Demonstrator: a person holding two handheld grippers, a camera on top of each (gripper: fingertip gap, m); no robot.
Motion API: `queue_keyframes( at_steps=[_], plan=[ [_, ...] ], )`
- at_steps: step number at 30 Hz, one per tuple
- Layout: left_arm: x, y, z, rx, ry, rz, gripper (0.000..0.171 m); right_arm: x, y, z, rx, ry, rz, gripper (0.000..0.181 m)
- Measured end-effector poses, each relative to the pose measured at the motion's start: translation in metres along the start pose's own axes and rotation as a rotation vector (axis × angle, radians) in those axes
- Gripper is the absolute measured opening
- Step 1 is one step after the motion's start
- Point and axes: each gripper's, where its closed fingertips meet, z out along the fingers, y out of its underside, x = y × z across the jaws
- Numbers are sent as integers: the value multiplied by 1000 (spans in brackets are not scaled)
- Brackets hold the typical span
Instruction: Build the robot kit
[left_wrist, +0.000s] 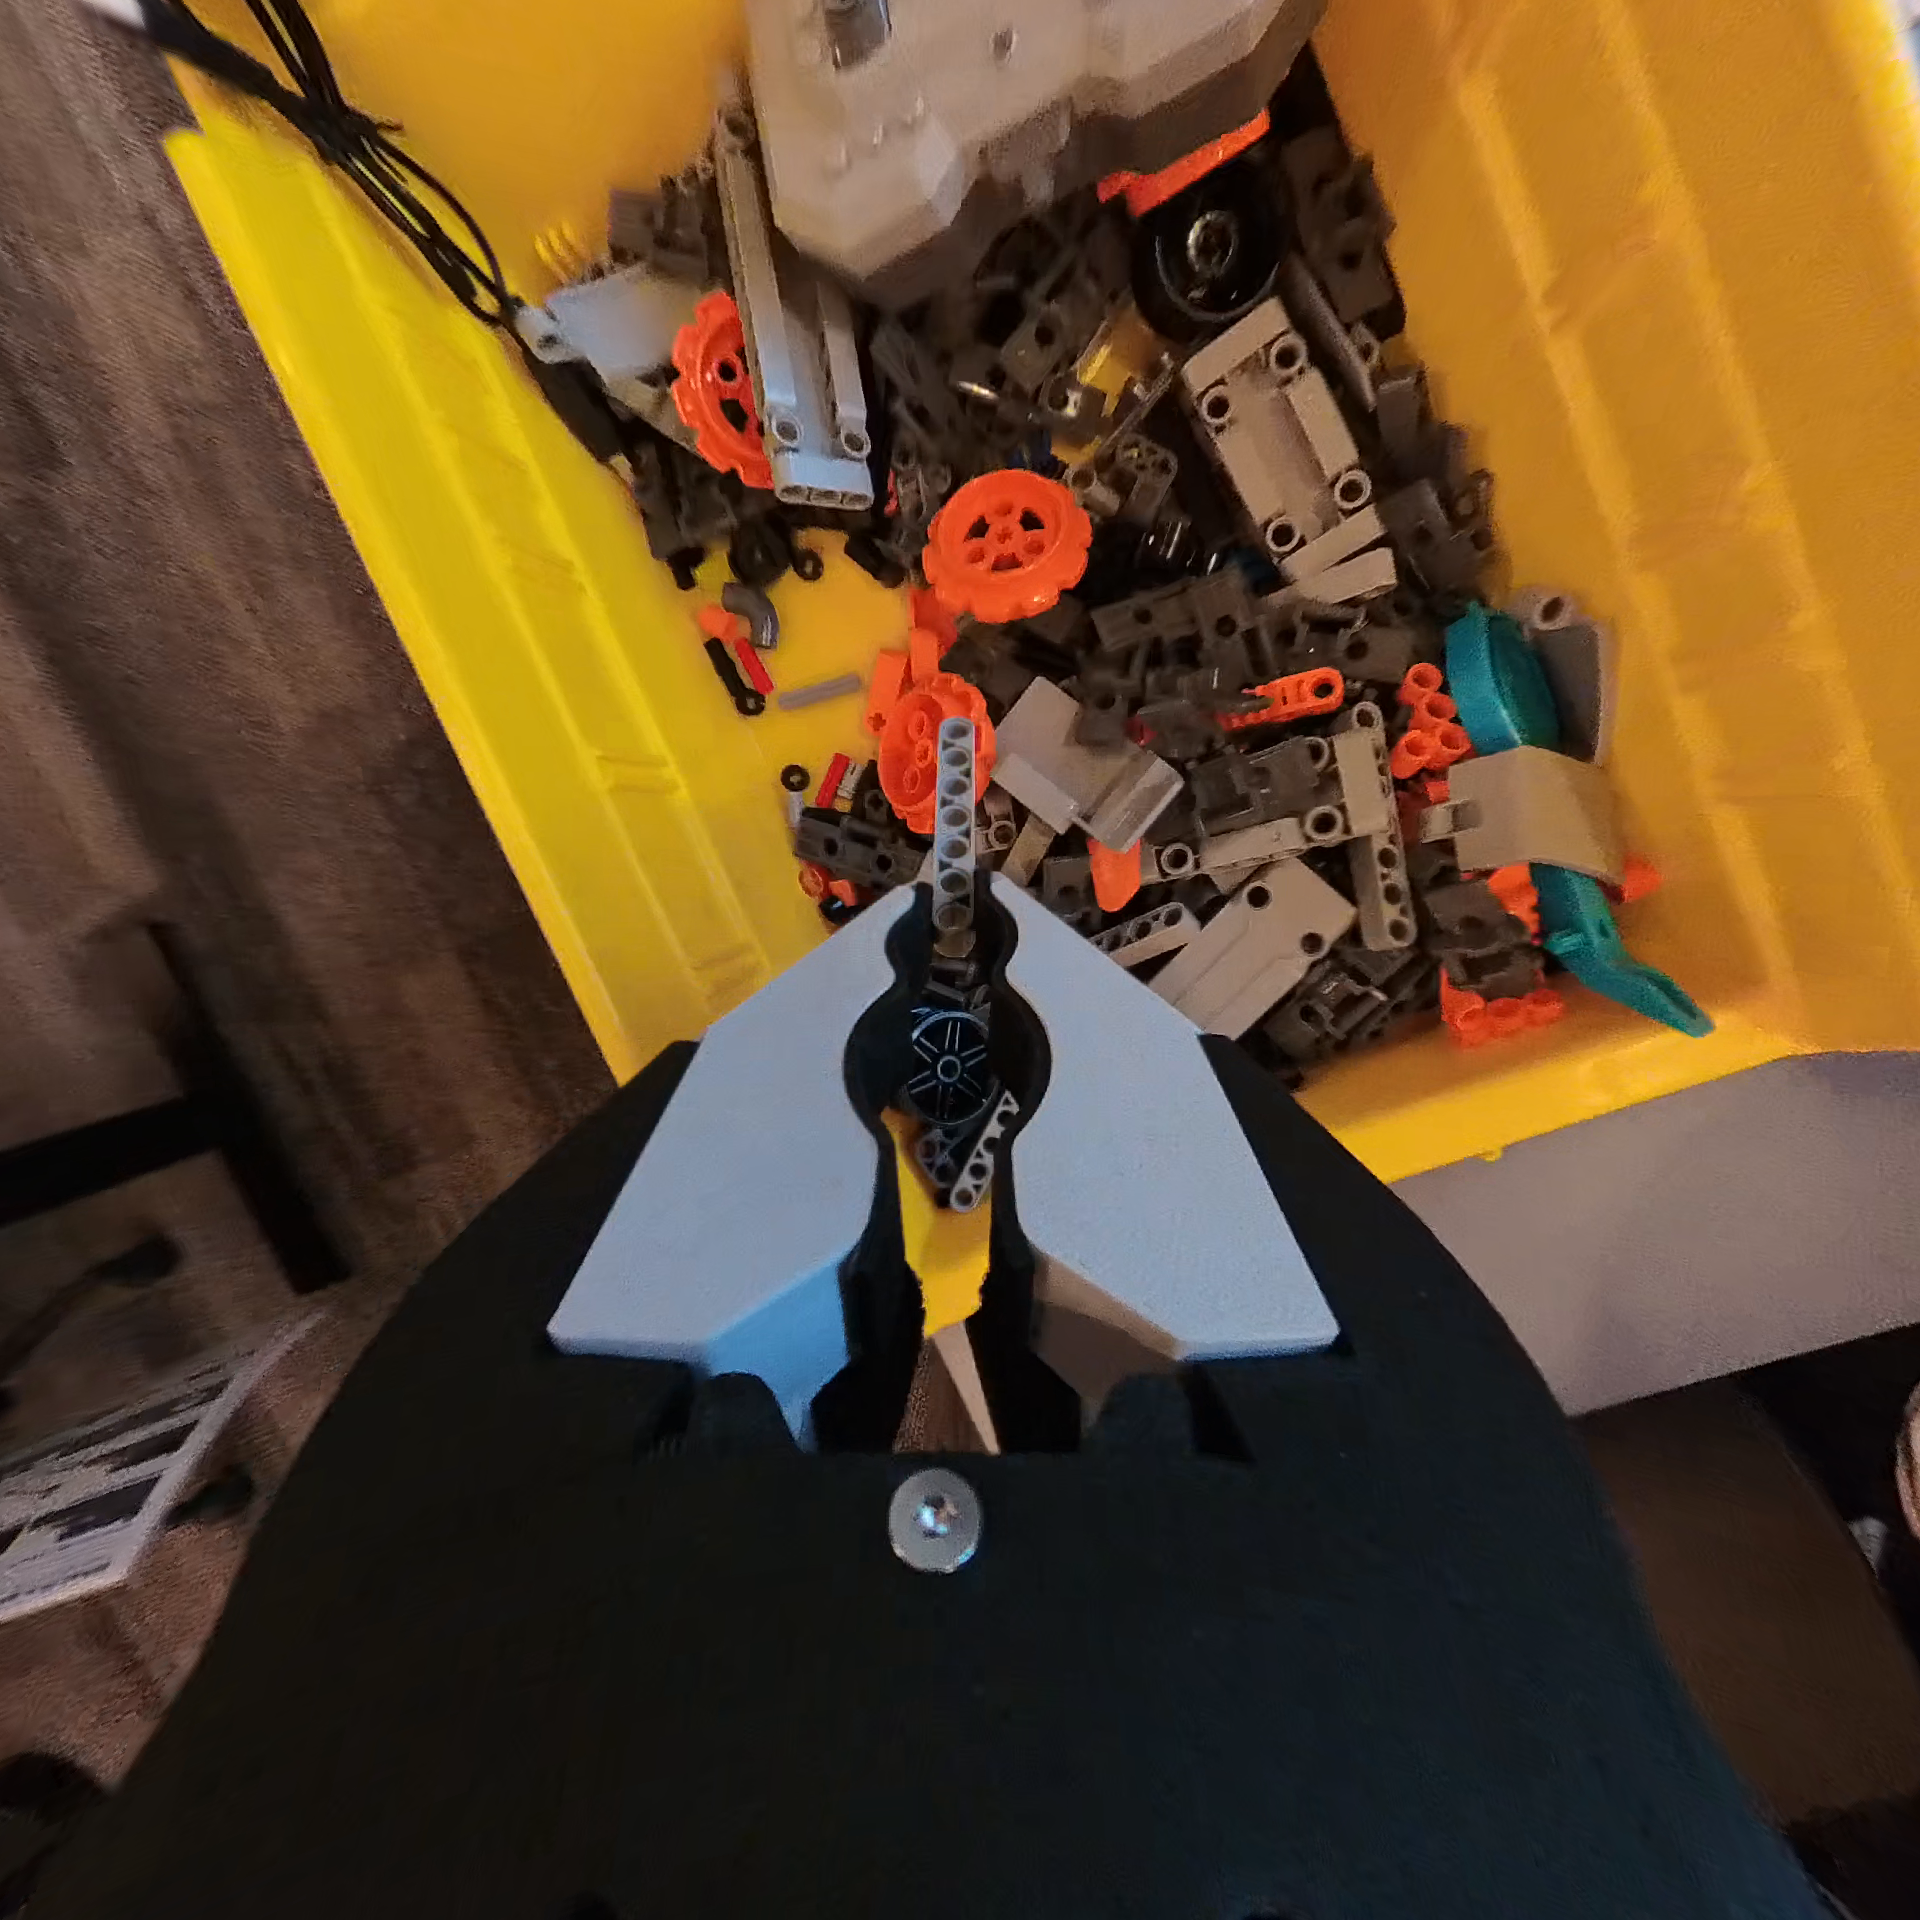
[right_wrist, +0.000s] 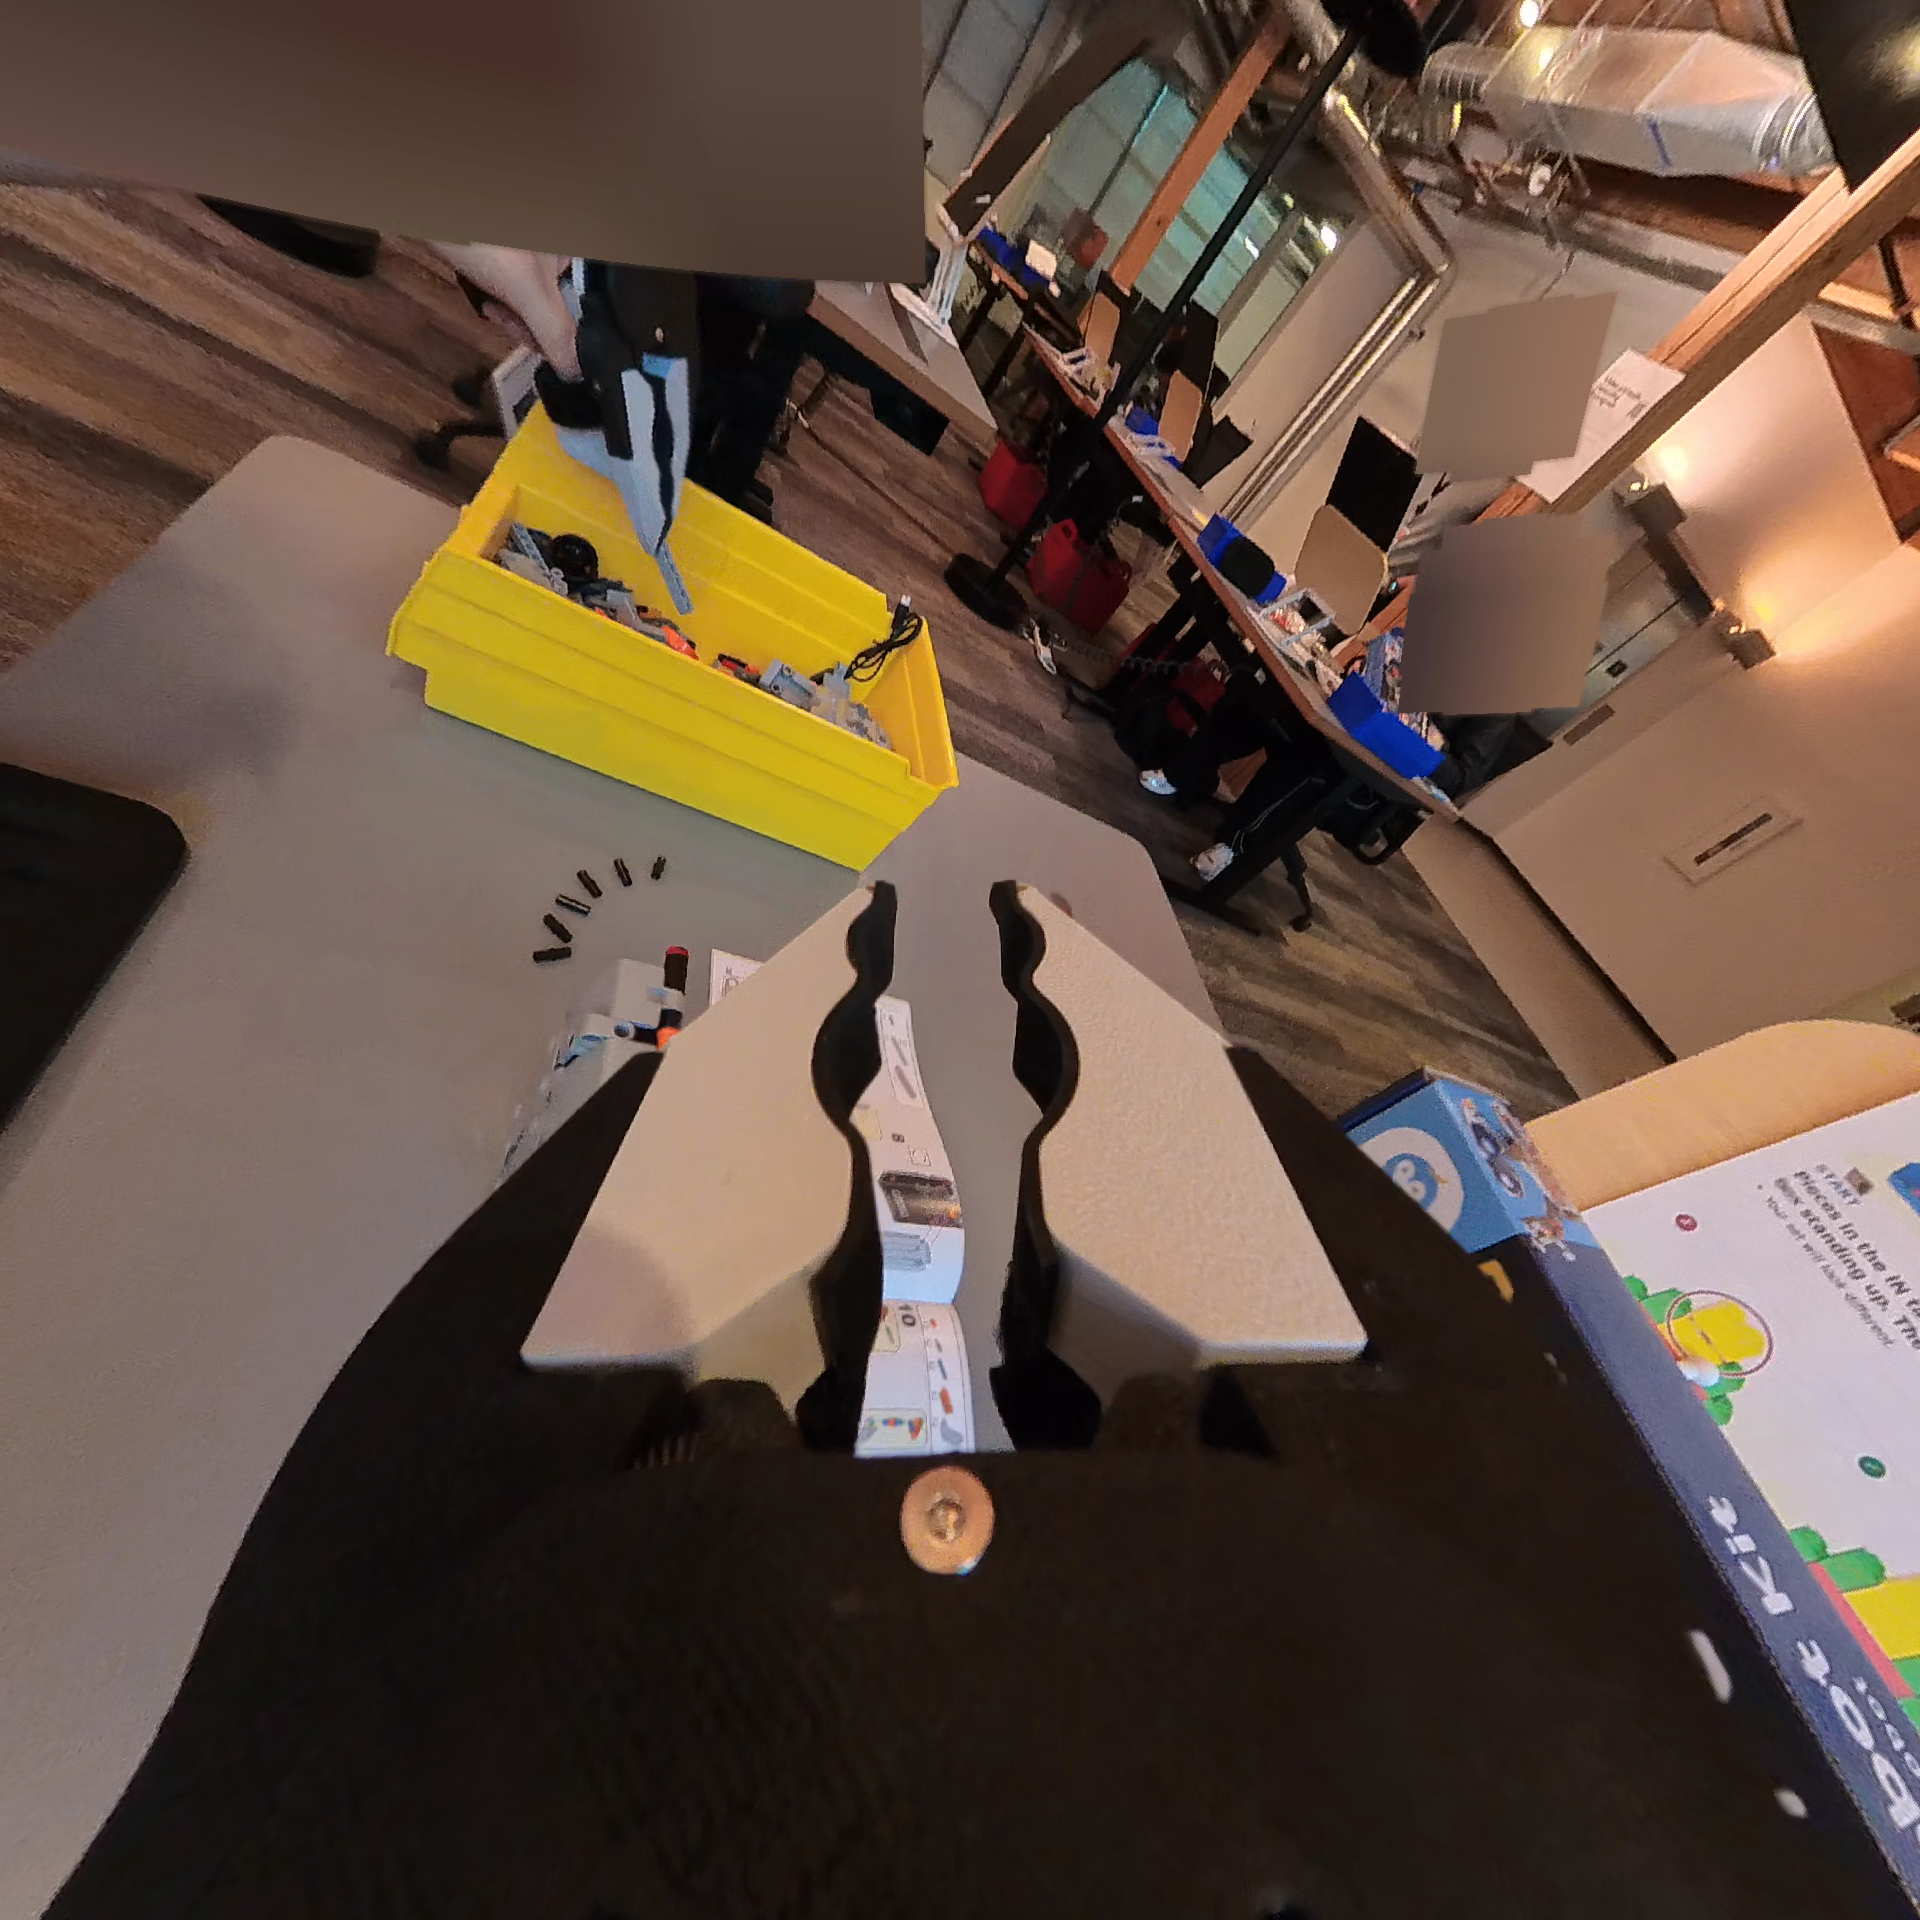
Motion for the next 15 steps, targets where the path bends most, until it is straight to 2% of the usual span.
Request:
queue_keyframes(
  at_steps=[4, 7, 9, 11, 12, 13, 15],
  plan=[
    [-2, 1, 11, 34, 5, 7, 5, -1, 11, 3, -42, 2, 8, 19],
    [1, 6, 20, 12, 4, 38, 5, 1, 17, 2, -58, 8, 15, 19],
    [-2, 13, 23, -29, -35, 64, 26, 3, 19, 0, -67, 18, 15, 19],
    [-5, 19, 18, -47, -79, 97, 25, 6, 20, -4, -69, 29, 19, 19],
    [-5, 18, 11, -30, -96, 115, 33, 6, 20, -5, -66, 33, 21, 19],
    [2, 16, 4, -2, -73, 135, 36, 7, 20, -7, -64, 34, 25, 19],
    [36, 10, -8, 55, 101, 207, 30, 8, 20, -8, -61, 36, 33, 19]
  ],
)
